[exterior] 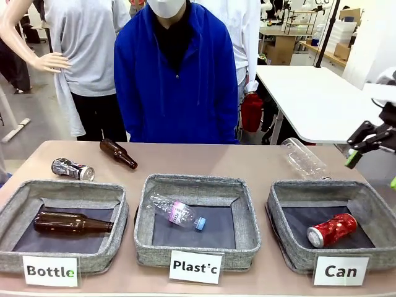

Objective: Sort the can waste into the basket.
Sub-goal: Pick up the can waste from the table and place it in the right Fabric basket.

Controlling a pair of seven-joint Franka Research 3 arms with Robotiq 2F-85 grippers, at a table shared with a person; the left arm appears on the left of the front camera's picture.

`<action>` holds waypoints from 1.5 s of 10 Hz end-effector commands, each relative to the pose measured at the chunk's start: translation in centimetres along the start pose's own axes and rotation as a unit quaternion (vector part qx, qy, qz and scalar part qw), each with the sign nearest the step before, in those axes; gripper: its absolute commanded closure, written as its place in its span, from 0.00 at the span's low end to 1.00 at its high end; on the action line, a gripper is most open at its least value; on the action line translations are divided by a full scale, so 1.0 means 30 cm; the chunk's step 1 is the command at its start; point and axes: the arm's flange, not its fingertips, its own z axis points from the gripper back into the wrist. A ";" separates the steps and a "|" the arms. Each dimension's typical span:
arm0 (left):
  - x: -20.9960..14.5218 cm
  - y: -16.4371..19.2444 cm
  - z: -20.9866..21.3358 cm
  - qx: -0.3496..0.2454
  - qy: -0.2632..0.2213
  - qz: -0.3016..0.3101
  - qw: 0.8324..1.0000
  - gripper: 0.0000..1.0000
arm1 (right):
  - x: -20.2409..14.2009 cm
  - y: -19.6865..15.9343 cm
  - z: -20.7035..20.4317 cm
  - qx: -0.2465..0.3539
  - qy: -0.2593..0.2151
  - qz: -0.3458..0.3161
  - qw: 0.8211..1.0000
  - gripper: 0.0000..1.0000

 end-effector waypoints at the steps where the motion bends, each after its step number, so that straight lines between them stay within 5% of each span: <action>1: -0.024 -0.015 0.017 -0.017 -0.005 0.004 1.000 0.00 | 0.049 -0.002 0.074 -0.001 -0.327 -0.328 0.886 0.00; 3: -0.024 -0.015 0.017 -0.017 -0.005 0.004 1.000 0.00 | 0.038 0.038 0.076 0.011 -0.417 -0.439 0.795 0.00; 4: -0.024 -0.015 0.017 -0.017 -0.005 0.004 1.000 0.00 | 0.044 0.012 0.071 0.007 -0.418 -0.490 0.765 0.00; 7: -0.024 -0.015 0.017 -0.017 -0.005 0.004 1.000 0.00 | 0.090 -0.054 0.052 -0.013 -0.332 -0.593 0.733 0.00; 8: -0.024 -0.015 0.017 -0.017 -0.005 0.004 1.000 0.00 | 0.020 -0.017 0.084 0.043 -0.227 -0.413 0.881 0.00; 15: -0.024 -0.015 0.017 -0.017 -0.005 0.004 1.000 0.00 | 0.020 -0.017 0.084 0.043 -0.227 -0.413 0.881 0.00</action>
